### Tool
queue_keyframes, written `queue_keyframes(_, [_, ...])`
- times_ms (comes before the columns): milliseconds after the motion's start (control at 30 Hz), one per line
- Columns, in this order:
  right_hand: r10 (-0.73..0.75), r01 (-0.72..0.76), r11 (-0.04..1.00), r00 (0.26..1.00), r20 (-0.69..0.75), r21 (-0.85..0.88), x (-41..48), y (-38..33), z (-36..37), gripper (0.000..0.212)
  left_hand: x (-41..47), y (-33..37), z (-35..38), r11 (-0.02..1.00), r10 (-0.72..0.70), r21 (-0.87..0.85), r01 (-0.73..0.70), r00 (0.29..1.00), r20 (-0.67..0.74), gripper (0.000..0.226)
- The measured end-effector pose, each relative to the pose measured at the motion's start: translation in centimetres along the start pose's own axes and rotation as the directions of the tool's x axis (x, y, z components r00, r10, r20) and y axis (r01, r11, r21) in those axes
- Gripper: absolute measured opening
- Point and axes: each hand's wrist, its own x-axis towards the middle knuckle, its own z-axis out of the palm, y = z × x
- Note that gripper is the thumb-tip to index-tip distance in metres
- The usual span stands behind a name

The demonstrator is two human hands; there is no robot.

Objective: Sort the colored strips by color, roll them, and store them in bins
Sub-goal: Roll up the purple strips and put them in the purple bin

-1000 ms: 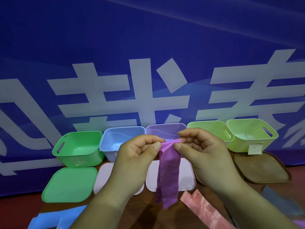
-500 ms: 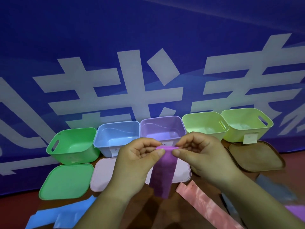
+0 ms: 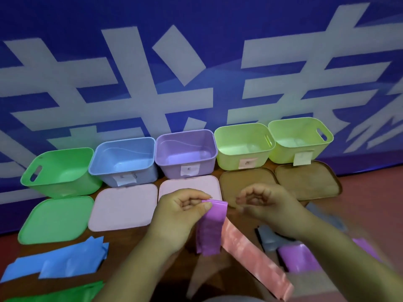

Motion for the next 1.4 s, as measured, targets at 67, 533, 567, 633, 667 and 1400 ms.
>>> queue_keyframes(67, [0.051, -0.044, 0.966, 0.998, 0.022, -0.256, -0.4, 3.9, -2.3, 0.016, -0.1, -1.3, 1.7, 0.998, -0.065, 0.000, 0.065, 0.998, -0.008, 0.027])
queue_keyframes(533, [0.395, -0.130, 0.633, 0.902, 0.174, -0.763, -4.4, 19.6, -7.3, 0.037, -2.5, -6.1, 9.7, 0.960, -0.242, 0.119, 0.254, 0.964, -0.111, 0.016])
queue_keyframes(567, [0.409, -0.133, 0.629, 0.895, 0.180, -0.766, -4.3, 20.0, -7.1, 0.036, -2.6, -6.1, 10.0, 0.956, -0.248, 0.124, 0.264, 0.960, -0.130, 0.017])
queue_keyframes(633, [0.412, -0.120, 0.607, 0.893, 0.181, -0.786, -4.3, 20.8, -6.9, 0.036, -2.8, -6.0, 10.4, 0.955, -0.252, 0.122, 0.272, 0.955, -0.158, 0.011])
queue_keyframes(667, [0.409, -0.124, 0.602, 0.896, 0.172, -0.789, -4.4, 20.9, -6.8, 0.038, -3.0, -5.9, 10.6, 0.956, -0.251, 0.114, 0.271, 0.954, -0.165, 0.008])
queue_keyframes(1400, [0.330, -0.075, 0.625, 0.928, 0.175, -0.777, -3.7, 19.9, -10.2, 0.026, -3.5, -5.1, 12.1, 0.971, -0.222, 0.048, 0.235, 0.956, -0.194, 0.021])
